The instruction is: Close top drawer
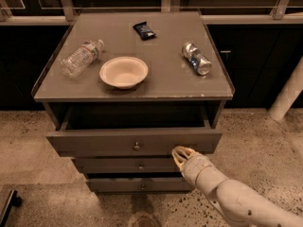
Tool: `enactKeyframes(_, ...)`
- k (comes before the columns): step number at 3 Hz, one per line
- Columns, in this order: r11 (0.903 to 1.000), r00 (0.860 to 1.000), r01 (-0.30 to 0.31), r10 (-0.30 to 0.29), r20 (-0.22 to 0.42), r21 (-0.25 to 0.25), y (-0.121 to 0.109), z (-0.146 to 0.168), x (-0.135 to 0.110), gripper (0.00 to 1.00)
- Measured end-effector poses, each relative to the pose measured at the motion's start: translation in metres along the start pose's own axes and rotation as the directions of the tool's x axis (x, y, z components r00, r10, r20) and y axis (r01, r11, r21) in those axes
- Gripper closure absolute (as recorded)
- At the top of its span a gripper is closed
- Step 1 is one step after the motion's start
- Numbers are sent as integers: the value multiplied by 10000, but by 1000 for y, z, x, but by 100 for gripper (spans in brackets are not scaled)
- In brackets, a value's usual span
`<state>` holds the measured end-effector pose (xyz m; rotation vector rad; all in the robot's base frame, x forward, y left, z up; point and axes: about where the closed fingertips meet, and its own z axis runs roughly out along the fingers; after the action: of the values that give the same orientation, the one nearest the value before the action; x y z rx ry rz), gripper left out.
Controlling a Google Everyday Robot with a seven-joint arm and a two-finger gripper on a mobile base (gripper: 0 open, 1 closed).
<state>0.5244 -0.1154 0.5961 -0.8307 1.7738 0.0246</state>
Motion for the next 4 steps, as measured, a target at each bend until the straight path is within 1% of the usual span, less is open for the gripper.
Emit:
enactKeyframes(1,9980,9992,297,-312,255,555,-18,10,-7,100)
enactKeyframes(2,9893,9956,626,-711,610,1316,-45,24,-19,100)
enactKeyframes(3,9893,9956,626,-712,610,1317,-45,23,-19,100)
enactKeyframes(4,9864,9941,709,-821,708,1484,-49,26,-23,100)
